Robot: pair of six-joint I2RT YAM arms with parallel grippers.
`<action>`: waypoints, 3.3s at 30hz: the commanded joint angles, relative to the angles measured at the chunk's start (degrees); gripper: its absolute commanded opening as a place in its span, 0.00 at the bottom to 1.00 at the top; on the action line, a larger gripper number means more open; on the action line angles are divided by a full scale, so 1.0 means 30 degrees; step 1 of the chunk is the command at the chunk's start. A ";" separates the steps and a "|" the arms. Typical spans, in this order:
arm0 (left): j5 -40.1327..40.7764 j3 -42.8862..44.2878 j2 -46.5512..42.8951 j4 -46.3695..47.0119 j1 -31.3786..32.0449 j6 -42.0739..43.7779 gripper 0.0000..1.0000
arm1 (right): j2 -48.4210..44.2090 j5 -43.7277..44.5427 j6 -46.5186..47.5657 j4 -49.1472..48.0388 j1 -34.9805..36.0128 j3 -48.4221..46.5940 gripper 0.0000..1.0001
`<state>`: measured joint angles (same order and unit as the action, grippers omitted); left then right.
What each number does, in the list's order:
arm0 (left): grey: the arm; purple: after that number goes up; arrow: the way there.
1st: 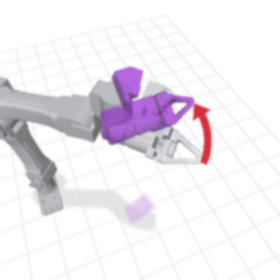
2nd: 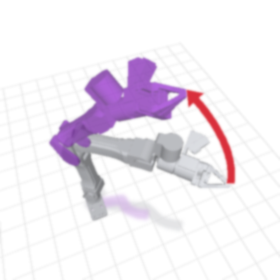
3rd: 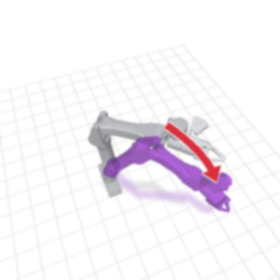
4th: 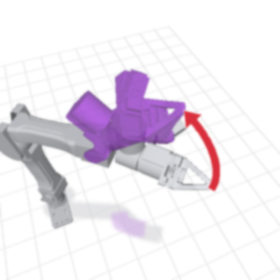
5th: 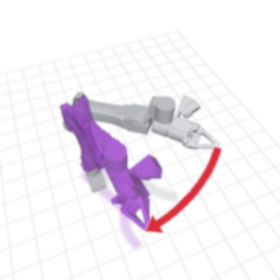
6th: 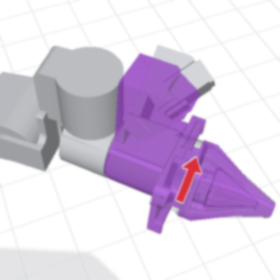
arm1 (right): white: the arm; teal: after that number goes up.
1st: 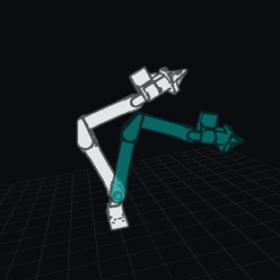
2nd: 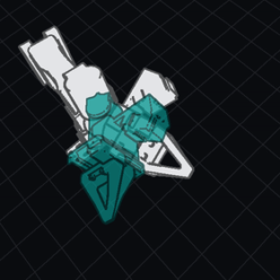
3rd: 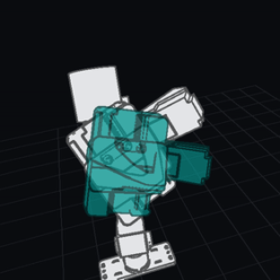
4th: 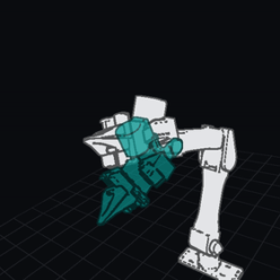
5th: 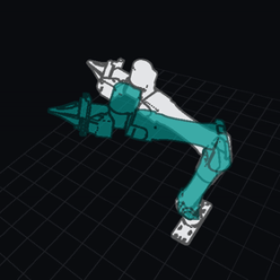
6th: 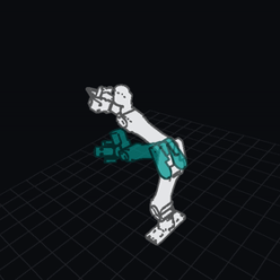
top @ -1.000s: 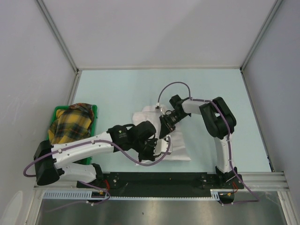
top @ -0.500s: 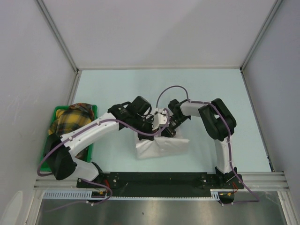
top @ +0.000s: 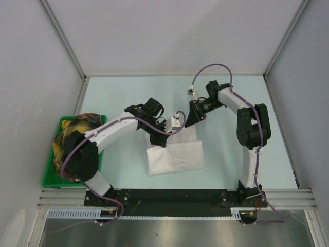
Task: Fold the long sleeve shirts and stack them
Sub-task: Fold the shirt
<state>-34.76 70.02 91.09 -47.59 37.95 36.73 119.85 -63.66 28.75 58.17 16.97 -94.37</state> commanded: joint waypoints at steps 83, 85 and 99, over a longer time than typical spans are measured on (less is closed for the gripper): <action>-0.2331 0.7920 0.9275 -0.1511 -0.9722 -0.4037 0.06 | 0.4403 0.2791 -0.1964 -0.2246 -0.1907 -0.7595 0.00; -0.2008 0.8008 0.9567 -0.1071 -0.9780 -0.4274 0.07 | 0.4871 0.2908 -0.2815 -0.2952 -0.1907 -0.7714 0.00; 0.0014 0.7891 1.0886 0.1274 -0.9956 -0.6296 0.12 | 0.6660 0.4519 -0.5775 -0.6528 -0.2054 -0.7129 0.00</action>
<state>-38.11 92.47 122.69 -45.95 9.39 20.10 139.55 -52.88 14.74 43.81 11.66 -114.98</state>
